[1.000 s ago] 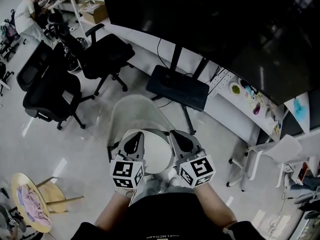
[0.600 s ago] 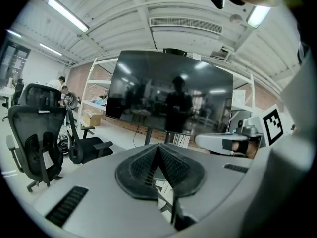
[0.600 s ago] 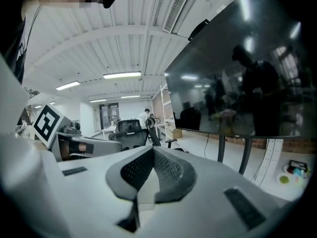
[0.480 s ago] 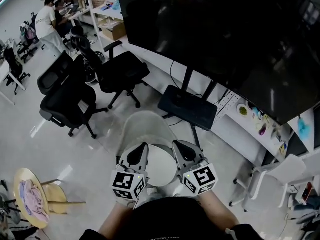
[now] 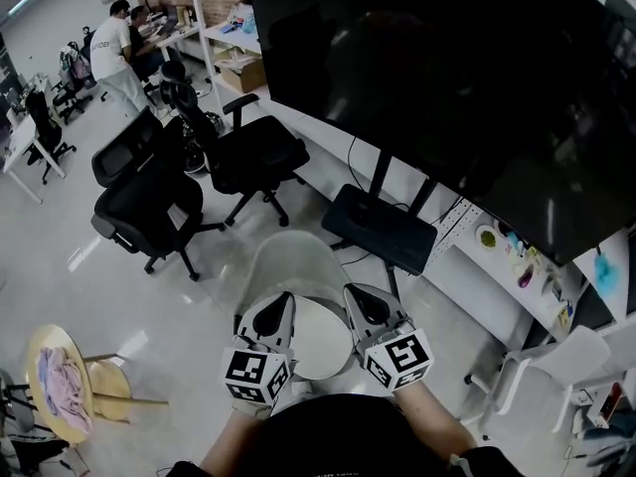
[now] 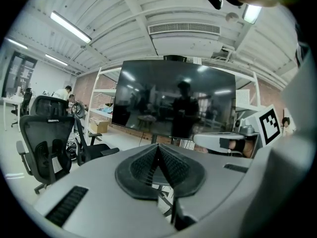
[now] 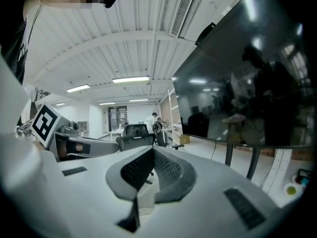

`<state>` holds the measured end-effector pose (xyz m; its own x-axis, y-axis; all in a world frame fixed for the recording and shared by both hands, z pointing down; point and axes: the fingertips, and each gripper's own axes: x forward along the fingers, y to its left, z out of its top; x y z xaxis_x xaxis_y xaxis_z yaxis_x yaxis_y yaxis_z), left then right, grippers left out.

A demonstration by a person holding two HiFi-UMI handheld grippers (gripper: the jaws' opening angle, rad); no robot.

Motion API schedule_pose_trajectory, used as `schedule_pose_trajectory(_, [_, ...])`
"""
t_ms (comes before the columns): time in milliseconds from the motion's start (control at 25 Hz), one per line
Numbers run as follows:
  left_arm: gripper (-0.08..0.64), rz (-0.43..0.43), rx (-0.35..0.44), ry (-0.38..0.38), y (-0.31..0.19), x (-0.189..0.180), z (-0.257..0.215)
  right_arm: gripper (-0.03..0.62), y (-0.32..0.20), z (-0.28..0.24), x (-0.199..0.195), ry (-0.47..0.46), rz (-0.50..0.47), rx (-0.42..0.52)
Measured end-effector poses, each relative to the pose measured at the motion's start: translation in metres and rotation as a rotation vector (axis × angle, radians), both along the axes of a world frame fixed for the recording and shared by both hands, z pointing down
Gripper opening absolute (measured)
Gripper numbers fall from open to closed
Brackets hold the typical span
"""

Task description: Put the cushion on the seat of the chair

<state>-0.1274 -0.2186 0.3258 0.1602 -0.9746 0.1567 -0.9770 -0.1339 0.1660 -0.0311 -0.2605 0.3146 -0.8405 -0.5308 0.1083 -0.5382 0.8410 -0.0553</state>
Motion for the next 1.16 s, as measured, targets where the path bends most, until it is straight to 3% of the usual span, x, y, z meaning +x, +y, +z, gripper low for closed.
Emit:
schedule_pose_trajectory(280, [0.012,-0.027,0.007,0.002,0.008,0.002,0.0,0.006,0.009,0.002,0.002,0.041,-0.033,0.045])
schedule_pose_trajectory(1160, [0.012,-0.033,0.024,-0.006,0.024,0.022,-0.006,0.006,0.021,-0.01,0.024,0.004,-0.031,0.071])
